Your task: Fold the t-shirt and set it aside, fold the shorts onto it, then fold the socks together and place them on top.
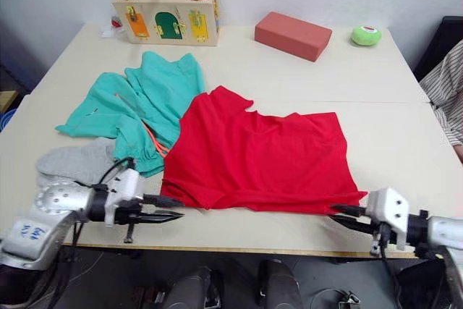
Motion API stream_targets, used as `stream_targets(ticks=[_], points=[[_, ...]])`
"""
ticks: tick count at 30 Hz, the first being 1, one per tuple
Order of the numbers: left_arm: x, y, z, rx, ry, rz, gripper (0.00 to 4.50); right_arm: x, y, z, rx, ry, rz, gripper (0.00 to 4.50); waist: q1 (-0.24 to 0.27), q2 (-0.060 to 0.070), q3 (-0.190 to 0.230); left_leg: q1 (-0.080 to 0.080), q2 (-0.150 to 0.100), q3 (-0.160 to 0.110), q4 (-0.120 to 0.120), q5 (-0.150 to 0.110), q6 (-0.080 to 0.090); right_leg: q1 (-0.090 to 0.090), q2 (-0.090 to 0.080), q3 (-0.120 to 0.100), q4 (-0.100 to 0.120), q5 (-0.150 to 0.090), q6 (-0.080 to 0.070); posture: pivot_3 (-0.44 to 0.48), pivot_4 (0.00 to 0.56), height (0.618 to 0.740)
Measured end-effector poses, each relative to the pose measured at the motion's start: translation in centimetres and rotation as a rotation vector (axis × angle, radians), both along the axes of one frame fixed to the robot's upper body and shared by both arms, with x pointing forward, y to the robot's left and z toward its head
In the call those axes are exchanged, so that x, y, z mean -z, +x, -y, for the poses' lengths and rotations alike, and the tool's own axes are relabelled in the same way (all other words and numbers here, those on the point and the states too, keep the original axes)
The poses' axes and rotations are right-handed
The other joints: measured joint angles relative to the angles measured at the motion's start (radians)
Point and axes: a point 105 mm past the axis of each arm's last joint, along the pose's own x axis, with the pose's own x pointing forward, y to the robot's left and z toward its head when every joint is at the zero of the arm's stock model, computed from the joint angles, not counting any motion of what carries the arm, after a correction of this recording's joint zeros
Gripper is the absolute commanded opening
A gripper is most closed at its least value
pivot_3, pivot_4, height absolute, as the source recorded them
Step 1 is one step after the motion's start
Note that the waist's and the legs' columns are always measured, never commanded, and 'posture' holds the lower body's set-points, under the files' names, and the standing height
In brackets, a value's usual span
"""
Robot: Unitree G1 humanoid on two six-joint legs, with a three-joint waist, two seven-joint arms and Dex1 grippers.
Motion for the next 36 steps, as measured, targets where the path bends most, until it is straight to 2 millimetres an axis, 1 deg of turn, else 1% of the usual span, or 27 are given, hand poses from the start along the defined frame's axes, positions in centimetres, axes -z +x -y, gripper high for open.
stream_targets(ticks=[3, 6, 11, 13, 17, 20, 22, 23, 24, 25, 27, 28, 29, 31, 33, 36], points=[[1.3, 0.9, -0.3, -0.030, 0.046, 0.013, 0.03, 0.3, 1.2, -0.1, 0.009, -0.013, 0.032, 0.00, -0.007, 0.000, 0.000, 0.000, 0.000, 0.000, 0.000, 0.000, 0.000, -0.001, 0.000, 0.000, 0.000, 0.000, 0.000, 0.000, 0.150, 0.740], [1.7, 2.0, -0.1, -0.074, 0.039, 0.042, 0.03, 0.2, 2.2, -0.9, 0.002, -0.011, 0.061, 0.00, -0.006, 0.000, 0.000, 0.000, 0.000, 0.000, 0.001, 0.001, 0.001, 0.000, 0.000, 0.000, 0.001, 0.000, 0.000, 0.000, 0.150, 0.740], [1.0, 3.6, 0.4, -0.160, -0.006, 0.085, 0.03, 0.2, 3.2, -1.3, 0.018, -0.031, 0.085, 0.00, -0.003, 0.000, 0.000, 0.000, 0.000, 0.000, 0.001, 0.000, 0.001, 0.000, 0.000, 0.000, 0.001, 0.000, 0.000, 0.000, 0.150, 0.740], [1.0, 4.1, 0.3, -0.213, -0.043, 0.070, 0.03, 0.4, 3.5, -1.4, 0.045, -0.025, 0.086, 0.00, -0.003, 0.000, 0.000, 0.000, 0.000, 0.000, 0.001, 0.000, 0.001, 0.000, 0.000, 0.000, 0.001, 0.000, 0.000, 0.000, 0.150, 0.740], [0.7, 4.5, -0.2, -0.294, -0.107, 0.021, 0.03, 0.5, 4.1, -1.3, 0.110, 0.016, 0.092, 0.00, -0.004, 0.000, 0.000, 0.000, 0.000, 0.000, 0.001, 0.000, 0.001, 0.000, 0.000, 0.000, 0.001, 0.000, 0.000, 0.000, 0.150, 0.740], [0.6, 4.2, -0.6, -0.323, -0.137, -0.018, 0.03, 0.6, 4.3, -0.9, 0.143, 0.023, 0.085, 0.00, -0.007, 0.000, 0.000, 0.000, 0.000, 0.000, 0.001, 0.000, 0.001, 0.000, 0.000, 0.000, 0.001, 0.000, 0.000, 0.000, 0.150, 0.740], [0.8, 3.4, -0.8, -0.328, -0.147, -0.059, 0.03, 0.7, 4.4, -0.6, 0.168, 0.025, 0.081, 0.00, -0.007, 0.000, 0.000, 0.000, 0.001, 0.000, 0.001, 0.000, 0.001, 0.000, 0.000, 0.000, 0.001, 0.000, 0.000, 0.000, 0.150, 0.740], [1.1, 2.7, -1.1, -0.325, -0.134, -0.098, 0.03, 0.9, 4.6, -0.2, 0.194, 0.026, 0.075, 0.00, -0.008, 0.000, 0.000, 0.000, 0.001, 0.000, 0.001, 0.000, 0.001, 0.000, 0.000, 0.000, 0.001, 0.000, 0.000, 0.000, 0.150, 0.740], [1.5, 1.8, -1.7, -0.317, -0.104, -0.138, 0.03, 0.9, 4.8, 0.3, 0.226, 0.026, 0.080, 0.00, -0.009, 0.000, 0.000, 0.000, 0.001, 0.000, 0.001, 0.000, 0.001, 0.000, 0.000, 0.000, 0.001, 0.000, 0.000, 0.000, 0.150, 0.740], [1.7, 1.3, -2.3, -0.323, -0.084, -0.167, 0.03, 0.8, 4.9, 1.0, 0.260, 0.024, 0.086, 0.00, -0.008, 0.000, 0.000, 0.000, 0.001, 0.000, 0.001, 0.000, 0.001, 0.000, 0.000, 0.000, 0.001, 0.000, 0.000, 0.000, 0.150, 0.740], [1.7, 0.6, -3.4, -0.331, -0.067, -0.204, 0.03, 0.8, 5.4, 2.4, 0.328, 0.006, 0.101, 0.00, -0.006, -0.001, -0.001, 0.000, 0.001, 0.000, 0.001, 0.000, 0.001, 0.000, 0.000, 0.000, 0.001, 0.000, 0.000, 0.000, 0.150, 0.740], [1.5, 0.2, -3.6, -0.318, -0.063, -0.218, 0.03, 0.7, 5.6, 2.8, 0.350, 0.000, 0.111, 0.00, -0.004, -0.001, -0.001, 0.000, 0.001, -0.001, 0.001, 0.000, 0.001, 0.000, -0.001, 0.000, 0.000, 0.000, 0.000, 0.000, 0.150, 0.740], [1.2, -0.2, -3.5, -0.294, -0.067, -0.233, 0.03, 0.7, 5.7, 3.1, 0.364, -0.001, 0.116, 0.00, -0.002, -0.002, -0.001, 0.000, 0.001, -0.001, 0.001, 0.000, 0.001, 0.000, -0.001, 0.000, 0.000, 0.000, 0.000, 0.000, 0.150, 0.740], [0.0, -1.0, -2.5, -0.209, -0.099, -0.254, 0.03, 0.6, 5.8, 3.5, 0.384, 0.001, 0.127, 0.00, 0.004, -0.001, -0.001, 0.000, 0.000, -0.001, 0.001, 0.000, 0.001, 0.000, -0.001, 0.000, -0.001, 0.000, 0.000, 0.000, 0.150, 0.740], [-1.6, -0.4, -1.0, -0.148, -0.135, -0.204, 0.03, 0.6, 5.5, 3.5, 0.380, 0.025, 0.120, 0.00, 0.013, -0.001, -0.001, -0.001, 0.000, -0.001, 0.001, 0.000, 0.001, 0.000, -0.001, 0.000, 0.000, 0.000, 0.000, 0.000, 0.150, 0.740], [-2.8, 0.6, 1.0, -0.085, -0.163, -0.147, 0.03, 0.9, 4.7, 2.6, 0.330, 0.067, 0.094, 0.00, 0.017, -0.001, -0.001, -0.001, 0.000, -0.001, 0.000, 0.000, 0.001, 0.000, 0.000, 0.000, 0.000, 0.000, 0.000, 0.000, 0.150, 0.740]])
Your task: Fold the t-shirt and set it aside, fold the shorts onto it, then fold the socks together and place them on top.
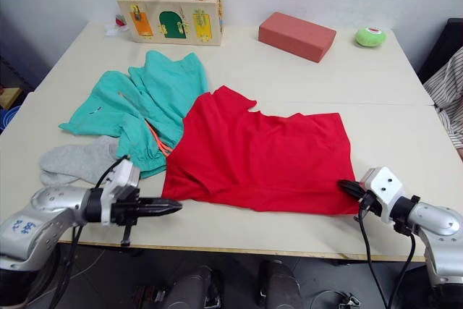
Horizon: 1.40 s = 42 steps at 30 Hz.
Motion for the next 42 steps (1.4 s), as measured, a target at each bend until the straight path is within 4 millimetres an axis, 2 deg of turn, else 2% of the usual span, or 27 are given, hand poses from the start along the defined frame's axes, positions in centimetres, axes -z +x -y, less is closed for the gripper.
stream_targets(ticks=[3, 9, 17, 29, 35, 38, 42], points=[[0.5, 0.8, 1.4, 0.050, 0.027, 0.034, 0.03, -0.1, -0.8, -1.0, -0.065, 0.010, 0.000, 0.00, -0.002, 0.000, 0.000, 0.000, 0.000, 0.001, 0.000, 0.000, 0.000, 0.000, 0.001, 0.000, 0.000, 0.000, 0.000, 0.000, 0.150, 0.740], [3.9, 1.9, 2.5, 0.132, 0.124, 0.056, 0.03, 0.0, -2.0, -1.5, -0.098, 0.029, -0.014, 0.00, -0.006, 0.000, 0.000, 0.000, 0.000, 0.001, 0.000, 0.000, 0.000, 0.000, 0.001, 0.000, -0.001, 0.000, 0.000, 0.000, 0.150, 0.740], [3.7, 5.1, 4.4, 0.056, 0.045, 0.163, 0.03, 0.0, -3.1, -1.2, -0.093, 0.029, -0.008, 0.00, 0.001, 0.000, 0.000, -0.001, 0.000, 0.001, 0.000, 0.000, 0.001, 0.000, 0.001, 0.000, -0.001, 0.000, 0.001, 0.000, 0.150, 0.740], [2.2, 5.0, 3.3, 0.029, -0.057, 0.081, 0.03, 0.3, -3.6, -0.9, -0.082, 0.032, -0.020, 0.00, -0.001, 0.000, 0.000, 0.000, 0.000, 0.000, 0.000, 0.000, 0.001, 0.000, 0.001, 0.000, -0.001, 0.000, 0.001, 0.000, 0.150, 0.740], [0.1, 6.7, 1.8, -0.073, -0.048, 0.227, 0.03, -1.3, -3.4, -0.6, -0.086, 0.049, 0.043, 0.00, 0.000, 0.000, 0.000, 0.000, 0.000, 0.000, 0.001, 0.000, 0.001, 0.000, 0.001, -0.001, -0.001, 0.000, 0.001, 0.000, 0.150, 0.740], [0.5, 6.8, 1.3, -0.060, 0.004, 0.257, 0.03, -2.0, -4.4, -2.4, -0.190, 0.063, 0.048, 0.00, 0.001, 0.000, 0.000, 0.000, 0.000, 0.000, -0.001, 0.000, 0.001, 0.000, 0.001, -0.001, -0.002, 0.000, 0.001, 0.000, 0.150, 0.740], [3.2, 6.6, 1.4, -0.022, 0.092, 0.213, 0.03, -1.6, -4.8, -5.1, -0.272, 0.097, 0.049, 0.00, 0.000, -0.001, 0.000, -0.001, 0.000, 0.000, 0.000, 0.000, 0.001, 0.000, 0.001, -0.001, -0.002, 0.000, 0.001, 0.000, 0.150, 0.740]])
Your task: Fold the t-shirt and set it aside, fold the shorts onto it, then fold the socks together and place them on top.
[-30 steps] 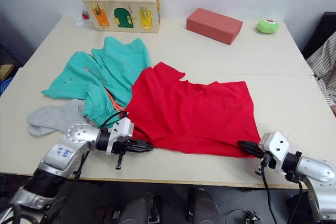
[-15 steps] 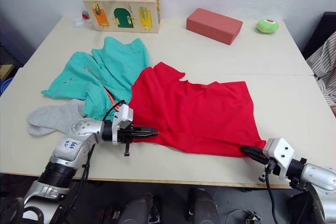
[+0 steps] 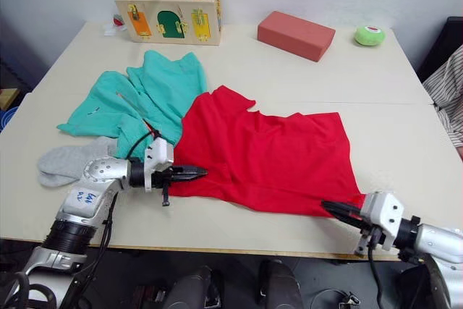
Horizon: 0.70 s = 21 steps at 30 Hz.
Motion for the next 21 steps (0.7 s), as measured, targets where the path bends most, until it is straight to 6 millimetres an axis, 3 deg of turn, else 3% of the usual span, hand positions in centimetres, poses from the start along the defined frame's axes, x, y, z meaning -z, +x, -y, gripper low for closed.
stream_targets(ticks=[4, 7, 14, 18, 21], points=[[1.0, -0.5, -0.5, 0.004, 0.038, 0.004, 0.03, 1.7, 0.2, -1.8, -0.002, 0.031, -0.028, 0.00, -0.002, 0.001, -0.001, 0.000, 0.000, 0.000, 0.000, 0.000, 0.000, 0.000, 0.000, 0.000, 0.000, 0.000, 0.000, 0.000, 0.150, 0.740], [1.4, -1.9, -1.3, 0.001, 0.055, -0.006, 0.03, 2.0, 0.5, -1.3, 0.047, 0.027, -0.028, 0.00, -0.007, 0.002, -0.001, 0.001, 0.001, 0.000, -0.001, -0.001, -0.001, 0.000, 0.000, 0.001, -0.001, 0.000, 0.000, 0.000, 0.150, 0.740], [2.0, -3.9, -3.5, -0.106, 0.042, -0.018, 0.03, 3.1, 1.5, 5.4, 0.297, -0.037, -0.038, 0.00, -0.010, 0.004, -0.003, 0.003, 0.001, 0.000, -0.001, -0.002, 0.001, 0.001, -0.001, 0.001, -0.001, 0.000, 0.000, 0.000, 0.150, 0.740], [2.0, -4.5, -4.3, -0.153, 0.002, -0.021, 0.03, 2.4, 2.2, 8.1, 0.372, -0.069, 0.002, 0.00, -0.021, 0.004, -0.003, 0.003, 0.001, 0.000, -0.004, -0.001, 0.000, 0.001, -0.001, 0.001, -0.001, 0.000, 0.000, 0.000, 0.150, 0.740], [1.3, -5.1, -5.4, -0.178, -0.018, -0.029, 0.03, 0.9, 2.3, 9.3, 0.399, -0.056, 0.014, 0.00, -0.024, 0.005, -0.002, 0.003, 0.001, 0.000, -0.006, 0.000, 0.000, 0.000, -0.001, 0.001, -0.001, 0.000, -0.001, 0.000, 0.150, 0.740]])
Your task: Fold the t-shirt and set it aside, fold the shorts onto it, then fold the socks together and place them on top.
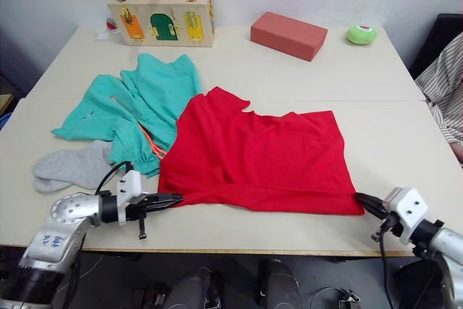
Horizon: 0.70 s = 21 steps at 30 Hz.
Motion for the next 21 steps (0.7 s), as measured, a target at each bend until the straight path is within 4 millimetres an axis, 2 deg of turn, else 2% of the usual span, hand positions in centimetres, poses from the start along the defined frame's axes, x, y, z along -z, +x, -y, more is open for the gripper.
stream_targets(ticks=[3, 5, 7, 10, 13, 16, 20, 21], points=[[-2.2, -0.7, -0.8, 0.015, 0.008, 0.024, 0.63, -1.8, -0.9, -0.5, -0.071, -0.011, -0.014, 0.62, 0.001, 0.001, 0.000, 0.000, 0.000, 0.000, -0.003, 0.000, 0.000, 0.000, 0.000, 0.000, -0.001, 0.000, 0.000, 0.000, 0.150, 0.740], [-3.3, -1.4, -1.2, 0.036, 0.044, 0.045, 1.26, -2.0, -2.5, -1.6, -0.181, -0.064, -0.085, 1.32, 0.005, 0.000, 0.000, 0.002, 0.000, 0.000, -0.007, 0.001, 0.001, 0.002, 0.000, -0.001, -0.005, 0.000, 0.000, 0.000, 0.150, 0.740], [-3.0, -2.3, -1.6, 0.064, 0.099, 0.035, 1.88, -1.6, -3.5, -2.3, -0.244, -0.082, -0.127, 2.00, 0.006, 0.000, 0.000, 0.002, 0.000, 0.000, -0.008, 0.001, 0.000, 0.002, 0.000, -0.001, -0.008, 0.000, 0.000, 0.000, 0.150, 0.740], [-2.3, -2.6, -2.0, 0.056, 0.136, 0.044, 2.82, -0.4, -4.1, -1.8, -0.264, -0.153, -0.142, 3.05, 0.006, 0.000, 0.000, 0.000, -0.002, 0.000, -0.008, 0.001, 0.001, 0.002, 0.000, -0.001, -0.010, 0.001, 0.002, 0.000, 0.150, 0.740], [-1.1, -2.6, -2.3, 0.073, 0.231, 0.092, 3.75, 0.4, -3.6, -1.2, -0.266, -0.224, -0.122, 3.07, 0.004, 0.000, 0.000, 0.000, -0.003, 0.001, -0.008, 0.001, 0.002, 0.002, 0.000, 0.000, -0.011, 0.002, 0.004, 0.000, 0.150, 0.740], [0.0, -2.3, -2.4, 0.068, 0.271, 0.108, 3.75, 1.2, -3.0, -1.2, -0.274, -0.254, -0.105, 3.07, 0.000, 0.000, 0.000, 0.001, -0.003, 0.001, -0.008, 0.001, 0.002, 0.002, 0.000, 0.000, -0.011, 0.002, 0.003, 0.000, 0.150, 0.740], [-0.2, -1.0, -1.6, 0.040, 0.238, 0.148, 3.75, 1.2, -1.6, -1.4, -0.295, -0.288, -0.056, 3.07, -0.002, -0.005, -0.002, 0.002, -0.002, 0.001, -0.008, 0.002, 0.001, 0.003, 0.000, 0.000, -0.010, 0.004, 0.002, 0.000, 0.150, 0.740], [-0.1, -0.9, -1.6, 0.041, 0.241, 0.144, 3.77, 1.2, -1.5, -1.4, -0.299, -0.291, -0.049, 2.89, -0.002, -0.005, -0.003, 0.002, -0.002, 0.001, -0.008, 0.002, 0.001, 0.003, 0.000, 0.000, -0.010, 0.004, 0.002, 0.000, 0.150, 0.740]])
